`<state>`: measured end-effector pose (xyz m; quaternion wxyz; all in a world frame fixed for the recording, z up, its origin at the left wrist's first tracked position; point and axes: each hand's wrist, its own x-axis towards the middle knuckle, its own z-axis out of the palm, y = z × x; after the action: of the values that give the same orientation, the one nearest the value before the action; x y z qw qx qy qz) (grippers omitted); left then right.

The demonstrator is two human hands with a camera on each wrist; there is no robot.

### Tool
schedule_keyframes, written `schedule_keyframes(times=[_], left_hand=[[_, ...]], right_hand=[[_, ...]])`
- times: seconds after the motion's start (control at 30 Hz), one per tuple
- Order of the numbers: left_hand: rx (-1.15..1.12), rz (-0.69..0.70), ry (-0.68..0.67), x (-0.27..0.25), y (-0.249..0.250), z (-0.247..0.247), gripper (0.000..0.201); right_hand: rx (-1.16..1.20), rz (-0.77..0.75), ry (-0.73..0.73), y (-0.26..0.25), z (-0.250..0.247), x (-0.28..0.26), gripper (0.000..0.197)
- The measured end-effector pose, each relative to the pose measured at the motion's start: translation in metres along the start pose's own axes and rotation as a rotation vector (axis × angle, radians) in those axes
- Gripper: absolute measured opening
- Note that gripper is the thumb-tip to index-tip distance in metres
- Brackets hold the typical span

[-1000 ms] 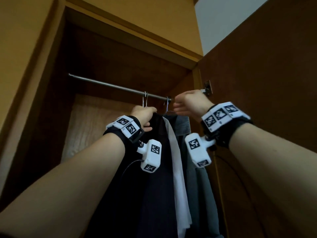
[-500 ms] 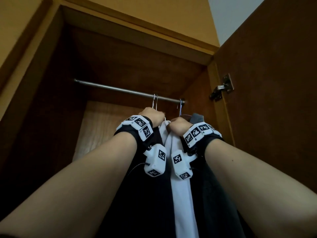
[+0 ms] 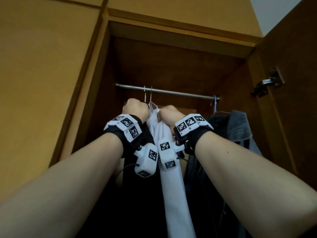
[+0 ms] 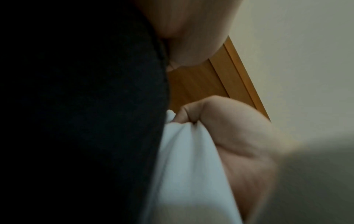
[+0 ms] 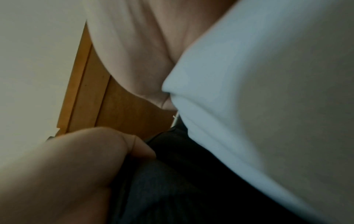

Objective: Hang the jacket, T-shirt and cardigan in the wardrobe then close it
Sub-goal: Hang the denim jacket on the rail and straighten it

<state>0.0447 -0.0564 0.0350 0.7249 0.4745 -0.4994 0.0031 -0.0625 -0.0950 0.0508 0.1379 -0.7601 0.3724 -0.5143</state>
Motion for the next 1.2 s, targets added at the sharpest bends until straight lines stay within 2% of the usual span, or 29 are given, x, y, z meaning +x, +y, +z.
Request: schedule_keyframes(times=[0.07,0.2,0.3,0.37,0.4,0.43,0.47,0.5,0.53,0.57,0.63,0.7,0.73,0.83,0.93,0.97,1.07,1.13,1.2], left_hand=[[0.029,0.018,0.002,0.006,-0.004,-0.021,0.013],[0.083,0.074,-0.071,0.011,-0.002,-0.047,0.018],[0.089,0.069,-0.149,0.010,0.009,-0.051,0.015],[0.061,0.076,-0.171,0.010,0.017,-0.047,0.034],[0.039,0.094,-0.158,0.007,0.023,-0.047,0.047],[0.009,0.135,-0.158,0.004,0.030,-0.046,0.051],[-0.053,0.171,-0.184,-0.003,0.040,-0.045,0.039],[-0.144,0.213,-0.220,-0.011,0.050,-0.044,0.018],[-0.243,0.219,-0.267,-0.015,0.059,-0.040,0.013],[-0.355,0.227,-0.319,-0.023,0.070,-0.035,0.018],[-0.523,0.223,-0.478,-0.036,0.088,-0.018,0.009],[-0.555,0.182,-0.602,-0.041,0.100,0.008,0.025],[-0.541,0.142,-0.635,-0.042,0.105,0.022,0.029],[-0.539,0.032,-0.674,-0.044,0.106,0.068,0.018],[-0.572,-0.047,-0.585,-0.040,0.085,0.118,0.013],[-0.586,-0.085,-0.533,-0.038,0.073,0.138,0.020],[-0.607,-0.248,-0.380,-0.032,0.028,0.193,0.050],[-0.562,-0.293,-0.436,-0.032,-0.005,0.222,0.052],[-0.559,-0.362,-0.430,-0.025,-0.037,0.253,0.050]], right_hand=[[0.108,0.053,-0.009,-0.011,0.016,0.000,0.032],[0.254,0.027,-0.114,0.005,0.036,0.031,0.051],[0.370,0.026,-0.166,-0.004,0.038,0.000,0.055],[0.404,0.016,-0.216,-0.003,0.029,-0.010,0.048],[0.409,0.015,-0.235,-0.001,0.021,-0.011,0.051],[0.407,0.020,-0.206,0.003,0.010,-0.011,0.056],[0.394,0.021,-0.131,0.006,-0.004,-0.011,0.057],[0.365,0.017,-0.020,0.008,-0.020,-0.009,0.052],[0.322,0.009,0.089,0.012,-0.035,-0.009,0.047],[0.279,0.004,0.183,0.015,-0.051,-0.011,0.042],[0.218,0.011,0.336,0.020,-0.083,-0.015,0.033],[0.025,0.022,0.468,0.024,-0.110,-0.029,0.021],[-0.124,0.030,0.527,0.024,-0.121,-0.039,0.017],[-0.415,0.030,0.685,0.029,-0.150,-0.061,0.025],[-0.576,0.122,0.607,0.034,-0.169,-0.074,0.018],[-0.618,0.159,0.559,0.037,-0.173,-0.077,0.013],[-0.658,0.230,0.476,0.046,-0.174,-0.081,0.024],[-0.664,0.278,0.418,0.055,-0.175,-0.076,0.027],[-0.676,0.315,0.384,0.064,-0.175,-0.069,0.027]])
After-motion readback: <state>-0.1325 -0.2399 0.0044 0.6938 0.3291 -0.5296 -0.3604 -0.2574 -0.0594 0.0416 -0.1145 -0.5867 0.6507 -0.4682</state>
